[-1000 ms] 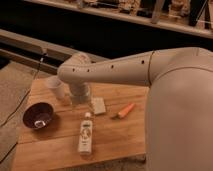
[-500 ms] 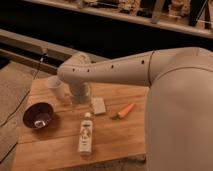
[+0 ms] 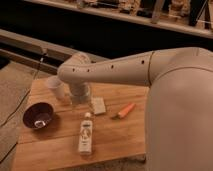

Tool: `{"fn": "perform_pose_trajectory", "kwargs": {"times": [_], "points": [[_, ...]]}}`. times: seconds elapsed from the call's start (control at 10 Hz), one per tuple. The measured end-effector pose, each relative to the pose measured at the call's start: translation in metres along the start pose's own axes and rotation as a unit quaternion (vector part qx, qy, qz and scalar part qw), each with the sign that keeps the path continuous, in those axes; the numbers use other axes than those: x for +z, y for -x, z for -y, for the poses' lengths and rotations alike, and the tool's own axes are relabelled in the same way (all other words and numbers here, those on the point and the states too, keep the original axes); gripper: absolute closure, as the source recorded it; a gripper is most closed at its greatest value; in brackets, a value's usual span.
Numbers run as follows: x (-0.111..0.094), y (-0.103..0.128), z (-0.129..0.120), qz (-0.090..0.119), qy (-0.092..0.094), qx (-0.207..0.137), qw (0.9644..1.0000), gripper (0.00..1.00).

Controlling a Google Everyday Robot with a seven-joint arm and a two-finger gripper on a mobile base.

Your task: Place the pepper in the ceramic bowl

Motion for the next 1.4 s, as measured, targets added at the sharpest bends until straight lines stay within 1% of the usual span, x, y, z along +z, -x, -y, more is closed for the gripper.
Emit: {"fn": "perform_pose_trajectory", "kwargs": {"times": [0.2, 0.3, 0.4, 0.5, 0.6, 0.7, 0.9, 1.0, 1.1, 1.3, 1.4], "points": [[0.0, 0.0, 0.0, 0.0, -0.001, 0.0, 1.0, 0.35], [0.001, 0.005, 0.005, 0.004, -0.011, 0.009, 0.9999, 0.35], [0.002, 0.016, 0.021, 0.014, -0.031, 0.036, 0.9988, 0.35], [0.003, 0.025, 0.033, 0.019, -0.043, 0.059, 0.9971, 0.35], [0.003, 0.035, 0.049, 0.025, -0.055, 0.089, 0.9941, 0.35], [0.005, 0.045, 0.061, 0.029, -0.06, 0.116, 0.9911, 0.35], [0.007, 0.059, 0.082, 0.037, -0.058, 0.161, 0.9846, 0.35], [0.01, 0.066, 0.098, 0.041, -0.051, 0.195, 0.9786, 0.35], [0.012, 0.068, 0.108, 0.042, -0.048, 0.214, 0.9749, 0.35], [0.019, 0.063, 0.133, 0.037, -0.039, 0.261, 0.9638, 0.35], [0.022, 0.059, 0.14, 0.034, -0.037, 0.275, 0.9603, 0.35]]}}
